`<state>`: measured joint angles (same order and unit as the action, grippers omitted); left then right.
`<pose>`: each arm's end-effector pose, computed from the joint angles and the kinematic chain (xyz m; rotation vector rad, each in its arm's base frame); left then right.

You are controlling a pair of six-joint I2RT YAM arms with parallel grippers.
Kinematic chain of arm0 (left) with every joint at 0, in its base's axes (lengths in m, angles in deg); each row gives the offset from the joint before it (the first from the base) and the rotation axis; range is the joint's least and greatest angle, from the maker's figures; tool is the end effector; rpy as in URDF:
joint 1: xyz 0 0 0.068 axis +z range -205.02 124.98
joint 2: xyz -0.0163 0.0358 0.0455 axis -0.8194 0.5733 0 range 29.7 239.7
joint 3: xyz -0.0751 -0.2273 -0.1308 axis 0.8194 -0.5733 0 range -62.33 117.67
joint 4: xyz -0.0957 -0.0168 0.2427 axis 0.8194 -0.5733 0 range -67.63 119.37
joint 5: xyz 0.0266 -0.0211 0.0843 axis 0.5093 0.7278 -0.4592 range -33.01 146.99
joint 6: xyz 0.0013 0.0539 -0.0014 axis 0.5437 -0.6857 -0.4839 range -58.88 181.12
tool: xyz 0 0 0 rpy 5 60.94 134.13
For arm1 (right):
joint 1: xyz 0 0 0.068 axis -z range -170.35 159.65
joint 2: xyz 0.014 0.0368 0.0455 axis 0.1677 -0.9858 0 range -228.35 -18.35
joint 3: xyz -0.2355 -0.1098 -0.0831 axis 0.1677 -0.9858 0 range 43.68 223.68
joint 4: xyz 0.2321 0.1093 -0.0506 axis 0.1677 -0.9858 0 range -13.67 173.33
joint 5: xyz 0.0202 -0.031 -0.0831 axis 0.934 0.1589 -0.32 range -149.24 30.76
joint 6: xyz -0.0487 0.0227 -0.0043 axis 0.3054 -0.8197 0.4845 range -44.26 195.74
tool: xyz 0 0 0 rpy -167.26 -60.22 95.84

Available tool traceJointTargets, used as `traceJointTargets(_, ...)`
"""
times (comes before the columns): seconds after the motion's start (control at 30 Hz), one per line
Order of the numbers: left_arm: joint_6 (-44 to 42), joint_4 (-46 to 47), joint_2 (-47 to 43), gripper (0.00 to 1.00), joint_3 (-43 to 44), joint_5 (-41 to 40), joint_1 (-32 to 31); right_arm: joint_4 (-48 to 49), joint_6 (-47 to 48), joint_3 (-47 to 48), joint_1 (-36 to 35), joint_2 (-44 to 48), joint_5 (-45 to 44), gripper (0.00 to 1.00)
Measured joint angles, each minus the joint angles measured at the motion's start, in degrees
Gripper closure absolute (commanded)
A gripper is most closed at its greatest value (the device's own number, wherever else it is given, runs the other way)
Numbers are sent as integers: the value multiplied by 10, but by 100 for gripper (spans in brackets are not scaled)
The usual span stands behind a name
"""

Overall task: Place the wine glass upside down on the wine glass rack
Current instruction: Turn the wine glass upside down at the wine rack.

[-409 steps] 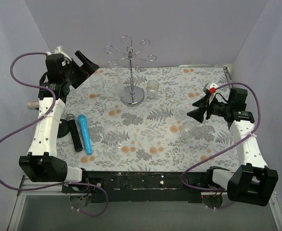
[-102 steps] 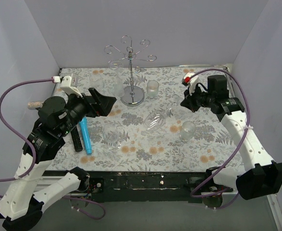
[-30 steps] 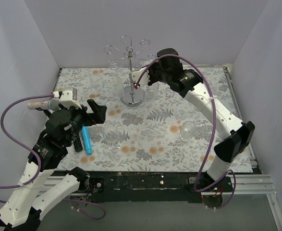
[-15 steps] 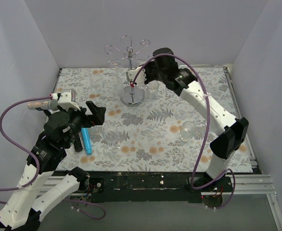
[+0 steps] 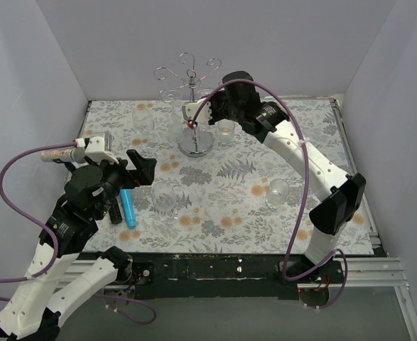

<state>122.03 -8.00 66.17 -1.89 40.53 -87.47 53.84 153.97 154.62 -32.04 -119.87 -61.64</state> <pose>0.1002 -0.0518 0.3997 -0.6690 1.7659 -0.8918 0.3053 0.2700 0.4339 -1.6727 1.0000 -0.4661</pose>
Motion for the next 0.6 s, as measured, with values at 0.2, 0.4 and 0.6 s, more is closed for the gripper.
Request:
traceJointTargets(0.2,0,0,-1,2,0,0,0,1,-4,2,-3,-2,0,99)
traceJointTargets(0.4,0,0,-1,2,0,0,0,1,-7,4,-8,-2,-1,99)
traceJointTargets(0.6,0,-1,-1,2,0,0,0,15,-15,11,-13,-14,-3,99)
